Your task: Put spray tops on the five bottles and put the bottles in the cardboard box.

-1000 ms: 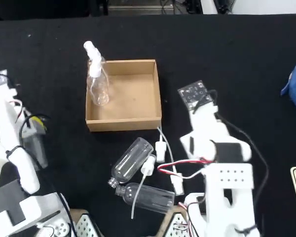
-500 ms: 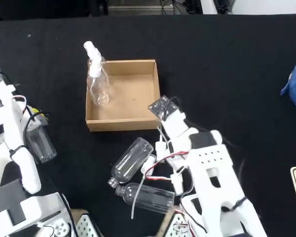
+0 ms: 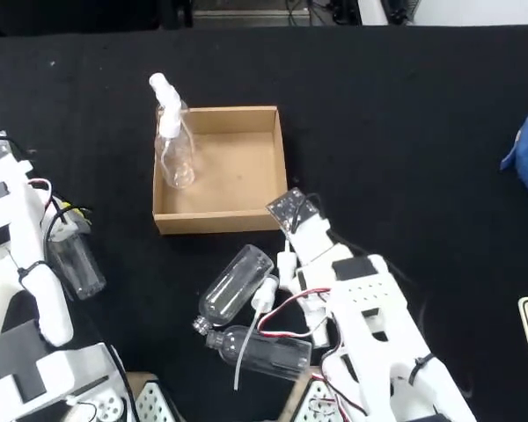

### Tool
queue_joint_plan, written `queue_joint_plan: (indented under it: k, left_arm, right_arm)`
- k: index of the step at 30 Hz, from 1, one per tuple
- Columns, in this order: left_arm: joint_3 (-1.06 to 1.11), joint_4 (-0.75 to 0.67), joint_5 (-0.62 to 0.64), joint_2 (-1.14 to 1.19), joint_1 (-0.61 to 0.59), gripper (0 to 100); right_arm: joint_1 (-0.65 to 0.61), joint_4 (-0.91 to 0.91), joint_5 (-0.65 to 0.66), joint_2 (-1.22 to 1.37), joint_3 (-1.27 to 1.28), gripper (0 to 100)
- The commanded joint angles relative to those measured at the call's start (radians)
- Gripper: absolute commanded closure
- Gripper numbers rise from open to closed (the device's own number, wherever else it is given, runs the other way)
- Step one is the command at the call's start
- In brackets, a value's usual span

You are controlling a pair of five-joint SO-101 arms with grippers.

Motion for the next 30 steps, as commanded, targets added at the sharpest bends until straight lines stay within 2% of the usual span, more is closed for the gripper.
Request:
queue_joint_plan:
  k: [1,3,5,10,15,19,22,26,28,30]
  left_arm:
    - [-0.002,-0.015,0.005,-0.025,0.004,97]
    - [0.018,-0.029,0.005,-0.049,0.004,97]
    - [0.059,-0.063,0.005,-0.091,0.004,97]
    - [0.183,-0.14,-0.003,-0.247,0.004,97]
    - [0.251,-0.158,-0.003,-0.382,0.01,97]
    - [0.265,-0.158,-0.003,-0.4,0.013,97]
    - [0.266,-0.158,-0.003,-0.4,0.013,97]
    - [0.268,-0.158,0.002,-0.4,0.013,97]
    - [0.268,-0.158,0.002,-0.4,0.013,97]
    - [0.268,-0.158,0.0,-0.4,0.013,97]
  right_arm:
    - [-0.015,-0.037,-0.003,0.007,0.012,82.9]
    - [-0.008,-0.037,0.012,0.004,0.016,90.2]
    - [0.02,-0.035,0.107,0.004,0.018,99.5]
    - [0.198,-0.041,0.324,0.001,-0.018,98.7]
    - [0.382,-0.043,0.427,0.002,-0.143,98.8]
    - [0.465,-0.044,0.494,0.008,-0.248,98.8]
    - [0.503,-0.077,0.503,0.012,-0.288,98.8]
    - [0.557,-0.084,0.371,0.012,-0.321,96.8]
    - [0.585,0.003,0.284,0.01,-0.354,90.0]
    - [0.597,0.158,0.281,0.01,-0.394,81.9]
